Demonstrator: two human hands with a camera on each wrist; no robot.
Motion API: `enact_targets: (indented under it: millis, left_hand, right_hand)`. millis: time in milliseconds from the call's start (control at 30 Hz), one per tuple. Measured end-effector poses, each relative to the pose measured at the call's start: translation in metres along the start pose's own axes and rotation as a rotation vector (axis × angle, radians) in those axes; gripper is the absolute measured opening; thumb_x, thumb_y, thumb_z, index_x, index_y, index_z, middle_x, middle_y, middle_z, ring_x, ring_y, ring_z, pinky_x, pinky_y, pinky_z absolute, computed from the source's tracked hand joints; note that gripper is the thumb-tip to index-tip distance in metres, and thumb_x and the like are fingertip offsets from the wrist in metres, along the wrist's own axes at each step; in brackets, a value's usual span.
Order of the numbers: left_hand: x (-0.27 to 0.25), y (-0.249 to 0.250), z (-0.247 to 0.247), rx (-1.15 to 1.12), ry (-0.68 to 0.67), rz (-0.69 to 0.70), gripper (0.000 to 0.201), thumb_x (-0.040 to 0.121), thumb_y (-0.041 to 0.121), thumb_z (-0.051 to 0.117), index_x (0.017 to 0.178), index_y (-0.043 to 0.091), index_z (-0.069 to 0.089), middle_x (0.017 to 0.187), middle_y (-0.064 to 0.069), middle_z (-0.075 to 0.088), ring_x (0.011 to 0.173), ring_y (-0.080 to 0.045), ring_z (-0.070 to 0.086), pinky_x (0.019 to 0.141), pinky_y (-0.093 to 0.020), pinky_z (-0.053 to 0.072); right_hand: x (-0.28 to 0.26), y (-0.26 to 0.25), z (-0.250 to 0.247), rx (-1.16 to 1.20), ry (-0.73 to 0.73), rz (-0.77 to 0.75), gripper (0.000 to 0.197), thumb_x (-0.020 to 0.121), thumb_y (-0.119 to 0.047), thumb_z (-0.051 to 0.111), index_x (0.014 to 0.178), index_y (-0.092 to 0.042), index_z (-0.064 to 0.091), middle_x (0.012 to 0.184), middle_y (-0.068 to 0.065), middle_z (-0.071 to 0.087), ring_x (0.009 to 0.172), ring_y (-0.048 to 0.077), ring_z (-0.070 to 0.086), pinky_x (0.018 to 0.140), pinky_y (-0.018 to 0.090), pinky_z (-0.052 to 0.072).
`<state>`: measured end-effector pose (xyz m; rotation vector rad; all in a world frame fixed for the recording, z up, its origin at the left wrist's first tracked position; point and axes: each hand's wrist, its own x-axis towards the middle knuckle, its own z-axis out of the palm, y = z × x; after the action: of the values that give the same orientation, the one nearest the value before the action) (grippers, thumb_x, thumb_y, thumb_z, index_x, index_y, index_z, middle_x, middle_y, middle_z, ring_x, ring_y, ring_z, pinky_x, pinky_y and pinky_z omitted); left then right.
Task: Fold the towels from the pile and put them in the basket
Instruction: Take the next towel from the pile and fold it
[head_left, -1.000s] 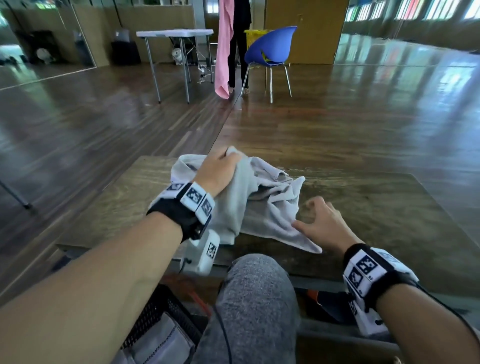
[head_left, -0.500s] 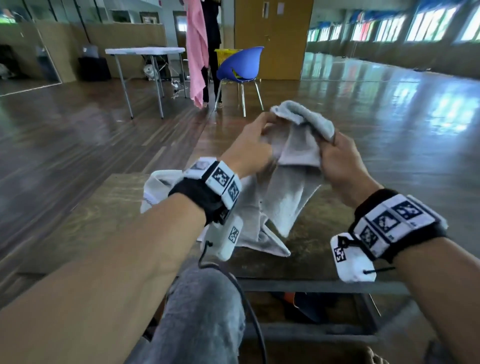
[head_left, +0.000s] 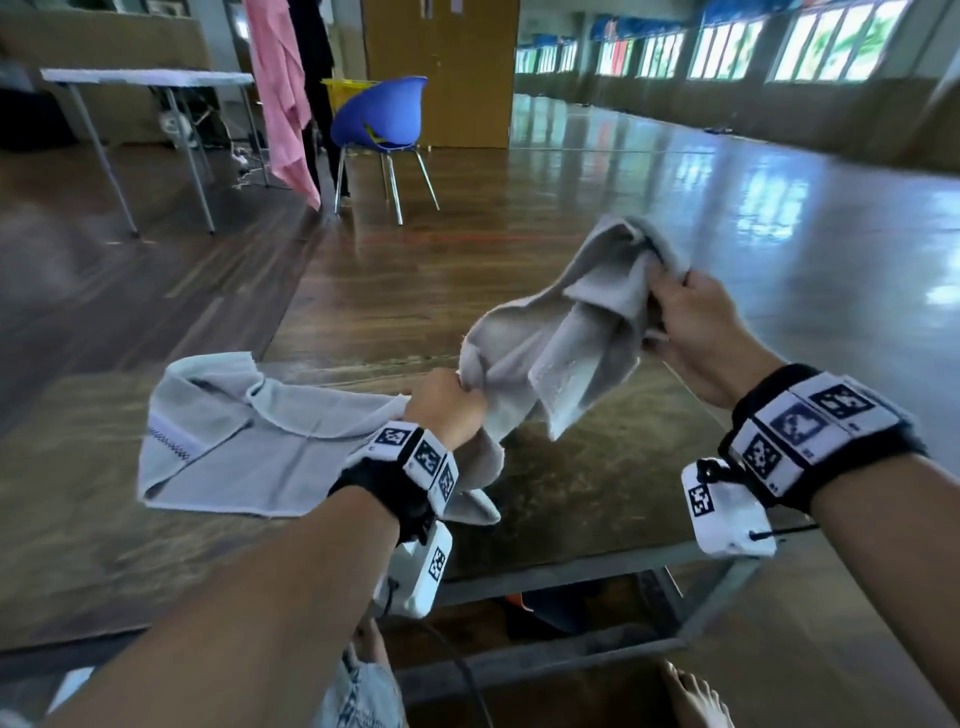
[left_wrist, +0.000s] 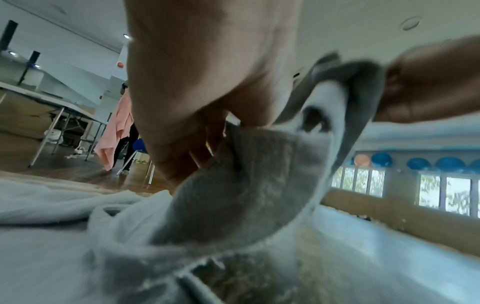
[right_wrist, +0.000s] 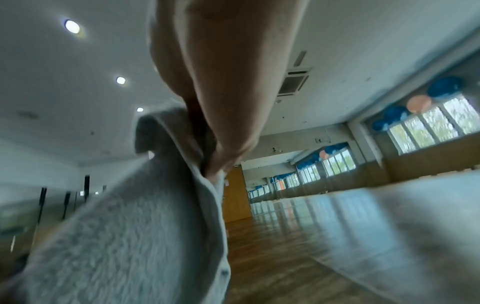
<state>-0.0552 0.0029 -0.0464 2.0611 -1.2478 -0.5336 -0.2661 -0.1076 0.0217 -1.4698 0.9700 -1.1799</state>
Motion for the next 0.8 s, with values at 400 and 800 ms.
enact_targets:
  millis: [400, 800]
  left_hand:
    - [0.016, 0.032, 0.047, -0.509, -0.105, 0.220, 0.042, 0.103, 0.038, 0.045, 0.082, 0.009, 0.068, 0.084, 0.000, 0.070, 0.083, -0.012, 0.062, 0.086, -0.037, 0.048]
    - [-0.005, 0.060, 0.073, -0.870, -0.668, 0.142, 0.042, 0.105, 0.033, 0.034, 0.105, 0.006, 0.068, 0.083, 0.008, 0.066, 0.076, -0.006, 0.062, 0.086, -0.032, 0.046]
  right_hand:
    - [-0.046, 0.088, -0.020, -0.620, -0.277, -0.072, 0.048, 0.088, -0.036, 0.071, 0.128, -0.045, 0.047, 0.122, -0.009, 0.058, 0.095, -0.001, 0.065, 0.084, 0.023, 0.049]
    - [-0.054, 0.089, -0.007, -0.724, 0.057, -0.425, 0.020, 0.082, -0.044, 0.071, 0.098, -0.044, 0.061, 0.103, -0.018, 0.052, 0.103, 0.013, 0.056, 0.070, 0.030, 0.046]
